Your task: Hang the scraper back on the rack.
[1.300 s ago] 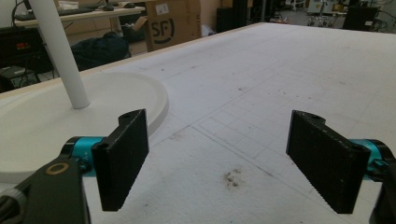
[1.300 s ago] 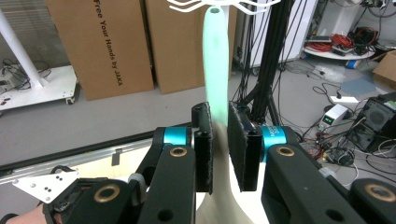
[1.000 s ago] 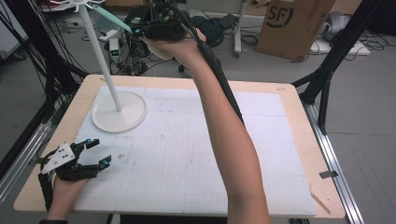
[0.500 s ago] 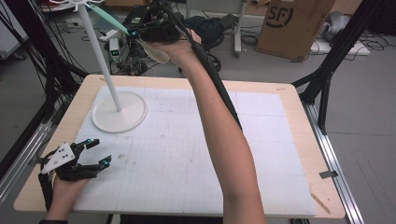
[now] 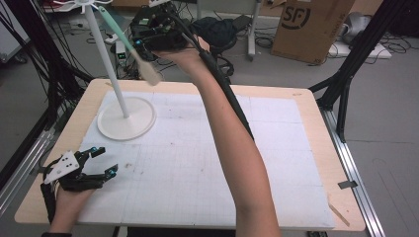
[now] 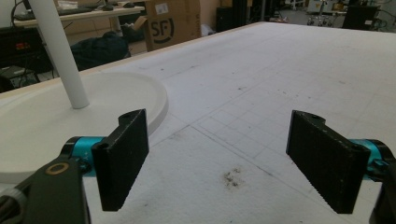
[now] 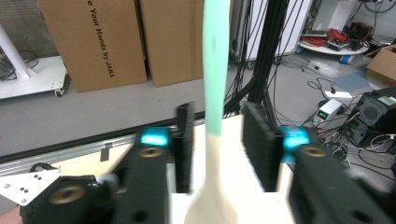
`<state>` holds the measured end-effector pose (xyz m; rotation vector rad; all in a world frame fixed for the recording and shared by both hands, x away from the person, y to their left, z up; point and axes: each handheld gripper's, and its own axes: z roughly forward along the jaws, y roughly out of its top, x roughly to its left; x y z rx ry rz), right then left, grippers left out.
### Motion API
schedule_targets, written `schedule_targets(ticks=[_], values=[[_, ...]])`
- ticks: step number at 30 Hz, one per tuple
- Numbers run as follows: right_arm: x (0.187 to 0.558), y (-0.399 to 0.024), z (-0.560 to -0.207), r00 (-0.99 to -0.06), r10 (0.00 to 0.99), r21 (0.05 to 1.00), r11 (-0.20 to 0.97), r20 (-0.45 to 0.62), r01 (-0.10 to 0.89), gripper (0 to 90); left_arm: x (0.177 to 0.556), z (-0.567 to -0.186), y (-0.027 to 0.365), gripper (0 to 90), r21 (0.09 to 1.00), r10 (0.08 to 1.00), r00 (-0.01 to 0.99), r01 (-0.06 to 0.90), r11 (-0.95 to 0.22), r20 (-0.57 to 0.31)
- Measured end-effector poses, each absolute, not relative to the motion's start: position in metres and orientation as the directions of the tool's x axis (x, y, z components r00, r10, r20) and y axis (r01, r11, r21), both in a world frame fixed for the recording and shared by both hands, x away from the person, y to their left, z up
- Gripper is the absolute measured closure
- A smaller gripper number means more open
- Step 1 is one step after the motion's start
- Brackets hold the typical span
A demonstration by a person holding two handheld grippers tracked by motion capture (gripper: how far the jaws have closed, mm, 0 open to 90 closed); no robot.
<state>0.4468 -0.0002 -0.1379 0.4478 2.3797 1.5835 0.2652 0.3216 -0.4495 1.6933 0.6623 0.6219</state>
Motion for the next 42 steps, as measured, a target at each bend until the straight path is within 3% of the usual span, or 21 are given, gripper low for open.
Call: schedule_targets(ticks=[9,19,33,42], values=[[0.428,-0.042,-0.173,-0.925,0.376,0.939,0.333,-0.052,0.083,34.7,0.264,-0.45,0.321,21.5,0.977,0.713,0.698,0.094,-0.192,0.073],[0.399,-0.125,-0.25,-0.912,0.411,0.955,0.269,0.005,0.126,20.2,0.265,-0.449,0.321,21.5,0.975,0.715,0.697,0.11,-0.191,0.061],[0.334,-0.238,-0.349,-0.858,0.512,0.963,0.211,0.04,0.17,17.5,0.265,-0.449,0.32,21.4,0.974,0.714,0.697,0.105,-0.202,0.074],[0.3,-0.279,-0.403,-0.801,0.596,0.961,0.182,0.061,0.208,17.6,0.264,-0.45,0.319,21.2,0.973,0.713,0.696,0.097,-0.209,0.084]])
